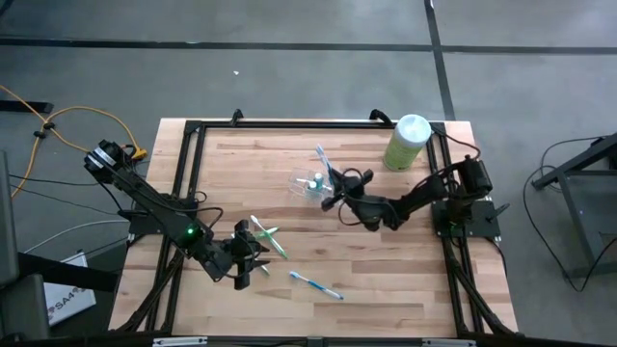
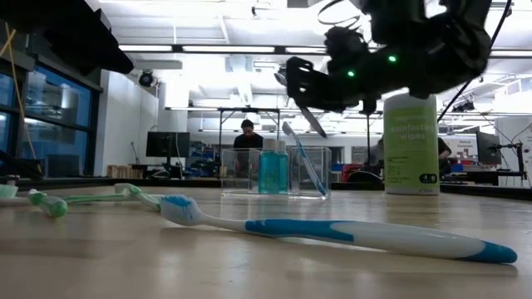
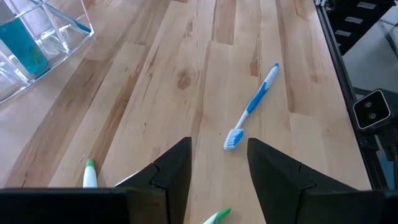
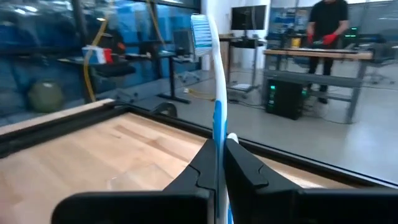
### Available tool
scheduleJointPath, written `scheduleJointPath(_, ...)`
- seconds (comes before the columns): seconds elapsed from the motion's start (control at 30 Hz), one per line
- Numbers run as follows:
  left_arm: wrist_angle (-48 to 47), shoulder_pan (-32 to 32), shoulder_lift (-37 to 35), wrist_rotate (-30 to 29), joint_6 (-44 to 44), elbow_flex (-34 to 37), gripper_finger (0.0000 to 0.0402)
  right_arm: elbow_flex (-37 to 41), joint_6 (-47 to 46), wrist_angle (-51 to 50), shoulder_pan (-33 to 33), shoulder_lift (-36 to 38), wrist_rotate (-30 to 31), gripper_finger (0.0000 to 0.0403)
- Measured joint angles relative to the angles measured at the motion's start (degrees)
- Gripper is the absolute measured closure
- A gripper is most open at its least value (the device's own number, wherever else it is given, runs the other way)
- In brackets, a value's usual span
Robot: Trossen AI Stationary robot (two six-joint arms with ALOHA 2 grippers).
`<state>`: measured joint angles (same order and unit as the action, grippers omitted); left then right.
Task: Pick & Place toothbrushing station
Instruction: Put the top blue toothbrush into the transparent organizer
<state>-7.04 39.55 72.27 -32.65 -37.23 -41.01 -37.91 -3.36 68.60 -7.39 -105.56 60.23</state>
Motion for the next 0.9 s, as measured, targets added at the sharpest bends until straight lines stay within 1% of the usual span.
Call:
scheduleJointPath(0.17, -0.01, -0.11, 0.00, 0.07, 0.00, 0.00, 0.0250, 2.86, -0.67, 3.67, 0.86, -0.04, -3.89, 0.0399)
scheduleJointPath(0.43, -0.01, -0.11, 0.00, 0.07, 0.00, 0.00, 0.0250, 3.28, -0.80, 6.82, 3.03, -0.07, -12.95, 0.0399)
scheduleJointPath(0.6, -0.01, -0.11, 0.00, 0.07, 0.00, 0.00, 0.0250, 3.29, -2.14, 6.88, 4.32, -0.52, -15.21, 0.0399)
scheduleJointPath(0.9, -0.03, -0.11, 0.00, 0.05, 0.00, 0.00, 0.0250, 3.28, -8.66, 6.25, 4.56, -5.16, -15.25, 0.0399)
